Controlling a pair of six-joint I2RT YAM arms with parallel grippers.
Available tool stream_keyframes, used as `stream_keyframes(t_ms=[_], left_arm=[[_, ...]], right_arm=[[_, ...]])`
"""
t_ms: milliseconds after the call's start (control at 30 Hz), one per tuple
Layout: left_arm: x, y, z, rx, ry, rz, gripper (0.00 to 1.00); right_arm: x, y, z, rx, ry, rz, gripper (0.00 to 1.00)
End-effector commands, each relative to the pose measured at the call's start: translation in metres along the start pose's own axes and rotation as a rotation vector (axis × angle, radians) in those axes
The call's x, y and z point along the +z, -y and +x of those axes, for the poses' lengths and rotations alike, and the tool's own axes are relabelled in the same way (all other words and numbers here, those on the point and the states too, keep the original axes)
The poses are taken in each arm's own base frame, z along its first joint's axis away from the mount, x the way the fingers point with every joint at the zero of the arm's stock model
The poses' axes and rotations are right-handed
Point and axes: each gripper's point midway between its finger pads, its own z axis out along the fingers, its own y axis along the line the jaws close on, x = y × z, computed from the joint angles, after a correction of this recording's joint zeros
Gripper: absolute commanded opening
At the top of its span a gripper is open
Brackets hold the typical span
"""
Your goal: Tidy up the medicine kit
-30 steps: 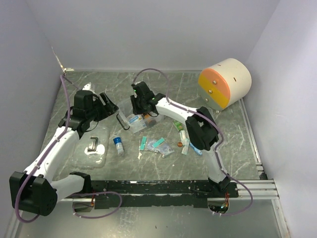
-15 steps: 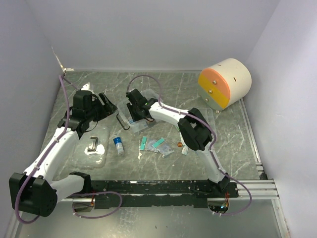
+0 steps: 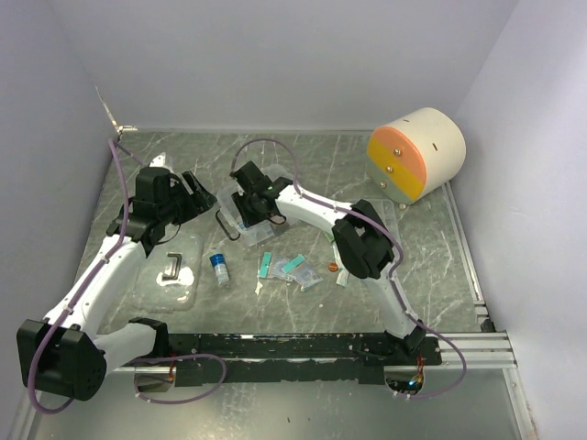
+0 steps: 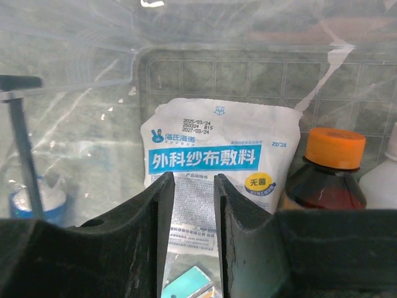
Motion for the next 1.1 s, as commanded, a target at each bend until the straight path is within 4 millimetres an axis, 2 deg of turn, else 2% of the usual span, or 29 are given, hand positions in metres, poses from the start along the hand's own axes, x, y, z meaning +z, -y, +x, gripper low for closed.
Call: stream_keyframes(t_ms=[0,133,167,300,433,600,733,800,967,1067], left_arm=[[-0.008,0.007,-0.014,0.018,0.032,0.017,0.78],[-0.014,0.011,-0.018,0.029,0.045,0.032,0.78],[-0.016,0.012,-0.019,0.032,0.046,0.036,0.78],[-0.025,0.016,-0.021,0.050,0.053,0.058,0.78],[-0.039,0.020,-0.023,0.087,0.077,0.091,0.80],[-0.059,0.027,-0.024,0.125,0.118,0.148,0.81],[-0.074,0.042,-0.021,0.147,0.127,0.246,0.82],[-0.078,0.049,-0.015,0.170,0.106,0.298,0.81],[-0.089,0.064,-0.003,0.225,0.075,0.418,0.79],[-0.095,0.071,0.003,0.250,0.054,0.472,0.79]], right_arm=[[-0.051,-0.012,-0.059,0.031,0.180,-0.032,0.33],[-0.084,-0.009,-0.078,0.068,0.285,-0.017,0.33],[-0.101,-0.009,-0.085,0.082,0.325,-0.016,0.34],[-0.142,0.004,-0.082,0.132,0.414,0.021,0.34],[-0.180,0.022,-0.053,0.194,0.473,0.068,0.35],[-0.209,0.050,0.008,0.269,0.454,0.158,0.36],[-0.217,0.071,0.054,0.314,0.409,0.233,0.38],[-0.209,0.080,0.085,0.325,0.353,0.263,0.40],[-0.174,0.075,0.132,0.359,0.256,0.206,0.46],[-0.148,0.068,0.151,0.373,0.203,0.152,0.47]])
